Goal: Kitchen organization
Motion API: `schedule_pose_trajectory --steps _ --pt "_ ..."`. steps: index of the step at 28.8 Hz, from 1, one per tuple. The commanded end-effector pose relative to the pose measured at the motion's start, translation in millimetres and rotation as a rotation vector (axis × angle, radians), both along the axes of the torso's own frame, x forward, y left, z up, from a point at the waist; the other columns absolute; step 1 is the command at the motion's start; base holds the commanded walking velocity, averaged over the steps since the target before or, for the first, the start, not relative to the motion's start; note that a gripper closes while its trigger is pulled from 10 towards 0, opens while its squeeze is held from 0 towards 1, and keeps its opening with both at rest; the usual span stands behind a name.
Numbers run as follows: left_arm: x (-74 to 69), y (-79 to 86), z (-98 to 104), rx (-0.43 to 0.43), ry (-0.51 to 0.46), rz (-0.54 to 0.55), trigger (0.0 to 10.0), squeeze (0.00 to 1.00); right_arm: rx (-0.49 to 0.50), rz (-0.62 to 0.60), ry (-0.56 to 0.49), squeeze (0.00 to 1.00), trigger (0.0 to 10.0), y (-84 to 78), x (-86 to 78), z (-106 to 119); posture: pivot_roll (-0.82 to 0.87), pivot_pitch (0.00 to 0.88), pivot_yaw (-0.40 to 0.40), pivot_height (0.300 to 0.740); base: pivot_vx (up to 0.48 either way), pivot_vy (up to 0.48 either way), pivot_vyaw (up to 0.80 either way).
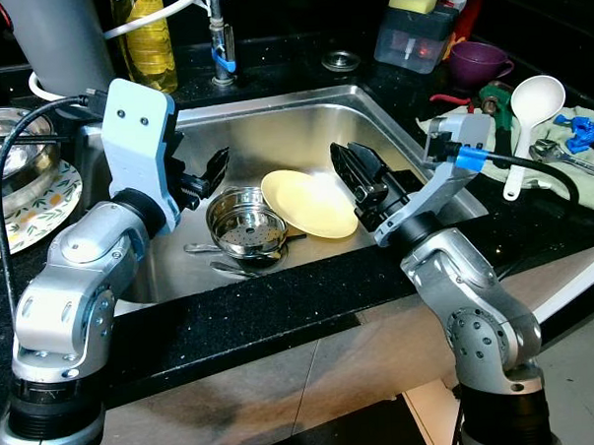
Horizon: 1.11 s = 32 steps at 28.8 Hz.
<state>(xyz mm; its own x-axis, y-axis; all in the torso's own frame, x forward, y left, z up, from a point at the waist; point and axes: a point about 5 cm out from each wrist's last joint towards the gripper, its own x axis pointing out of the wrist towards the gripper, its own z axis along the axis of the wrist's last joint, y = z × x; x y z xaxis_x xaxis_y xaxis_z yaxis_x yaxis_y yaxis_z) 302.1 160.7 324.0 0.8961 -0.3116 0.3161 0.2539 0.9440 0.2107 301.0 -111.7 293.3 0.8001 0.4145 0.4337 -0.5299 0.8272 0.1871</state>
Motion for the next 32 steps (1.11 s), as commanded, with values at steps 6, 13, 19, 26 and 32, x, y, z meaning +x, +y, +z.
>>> schedule_pose_trajectory --steps 6,13,19,26,32 --pt "-2.8 1.0 2.0 -0.004 -0.002 -0.008 10.0 0.00 0.007 0.019 -0.003 0.00 10.0 1.7 -2.8 3.1 -0.03 0.216 -0.032 0.740 0.000 0.000 0.00" --pt "-3.3 0.5 3.1 -0.007 -0.002 -0.015 10.0 0.00 0.006 0.021 0.003 0.00 10.0 1.9 -3.0 2.4 -0.03 0.217 -0.032 0.740 0.000 0.000 0.00" --pt "-3.7 0.3 3.5 -0.003 -0.001 -0.019 10.0 0.00 0.005 0.025 0.007 0.00 10.0 2.7 -3.2 2.0 -0.03 0.216 -0.033 0.740 -0.289 0.000 0.00" --pt "-4.1 0.0 3.1 -0.001 0.000 -0.021 10.0 0.00 0.004 0.027 0.008 0.00 10.0 2.8 -3.4 1.8 -0.03 0.217 -0.033 0.740 -0.316 0.000 0.00" --pt "-4.5 0.0 3.0 -0.001 0.000 -0.021 10.0 0.00 0.001 0.028 0.009 0.00 10.0 3.1 -3.7 1.7 -0.03 0.217 -0.033 0.740 -0.304 0.000 0.00"
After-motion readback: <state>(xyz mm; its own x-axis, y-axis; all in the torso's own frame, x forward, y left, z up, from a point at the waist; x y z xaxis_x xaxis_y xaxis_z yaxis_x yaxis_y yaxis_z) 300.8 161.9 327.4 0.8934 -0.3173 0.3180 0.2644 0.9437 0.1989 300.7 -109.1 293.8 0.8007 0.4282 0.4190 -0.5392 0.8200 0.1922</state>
